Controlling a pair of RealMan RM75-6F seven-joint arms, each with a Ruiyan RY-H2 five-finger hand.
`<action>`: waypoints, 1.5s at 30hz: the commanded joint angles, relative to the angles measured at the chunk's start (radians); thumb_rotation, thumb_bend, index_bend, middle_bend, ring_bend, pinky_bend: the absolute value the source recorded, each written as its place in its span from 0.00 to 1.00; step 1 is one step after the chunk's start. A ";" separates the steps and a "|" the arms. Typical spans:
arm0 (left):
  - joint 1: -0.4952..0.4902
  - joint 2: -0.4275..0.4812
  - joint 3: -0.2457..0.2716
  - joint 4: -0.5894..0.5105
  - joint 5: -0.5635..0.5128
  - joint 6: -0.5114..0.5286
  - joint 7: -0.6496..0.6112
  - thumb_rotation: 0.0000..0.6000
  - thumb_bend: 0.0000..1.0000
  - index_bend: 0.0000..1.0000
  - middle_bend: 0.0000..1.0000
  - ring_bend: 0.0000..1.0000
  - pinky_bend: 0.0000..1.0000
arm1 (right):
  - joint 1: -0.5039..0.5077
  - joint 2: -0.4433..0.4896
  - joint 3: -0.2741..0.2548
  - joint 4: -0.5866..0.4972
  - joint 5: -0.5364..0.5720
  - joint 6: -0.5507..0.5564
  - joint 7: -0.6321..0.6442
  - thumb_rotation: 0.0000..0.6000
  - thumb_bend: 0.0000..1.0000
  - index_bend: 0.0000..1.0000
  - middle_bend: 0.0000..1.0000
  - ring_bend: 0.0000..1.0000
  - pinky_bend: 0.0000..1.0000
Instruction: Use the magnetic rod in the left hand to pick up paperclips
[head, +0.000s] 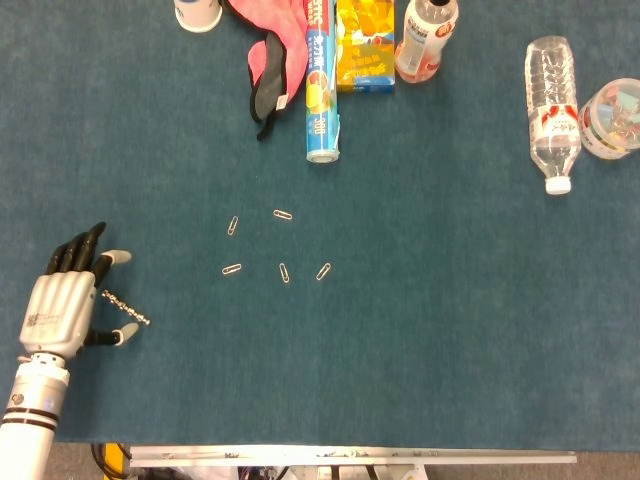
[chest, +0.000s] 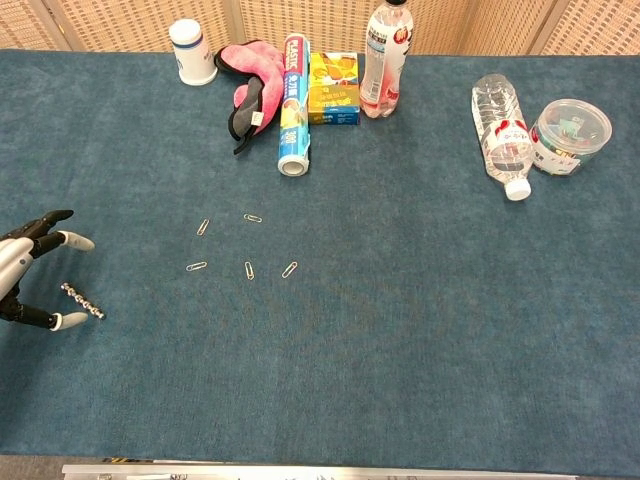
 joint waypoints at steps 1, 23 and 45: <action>-0.004 -0.014 -0.004 0.023 -0.019 -0.015 -0.002 1.00 0.02 0.24 0.00 0.00 0.07 | 0.000 -0.002 -0.001 0.003 0.002 -0.003 0.003 1.00 0.31 0.60 0.45 0.37 0.54; -0.033 -0.054 -0.055 0.083 -0.078 -0.046 -0.038 1.00 0.02 0.24 0.00 0.00 0.07 | -0.001 -0.016 -0.006 0.019 0.013 -0.020 0.018 1.00 0.31 0.60 0.45 0.37 0.54; -0.044 -0.050 -0.057 0.040 -0.097 -0.034 0.004 1.00 0.02 0.24 0.00 0.00 0.07 | -0.003 -0.020 -0.007 0.029 0.011 -0.022 0.028 1.00 0.31 0.60 0.45 0.37 0.54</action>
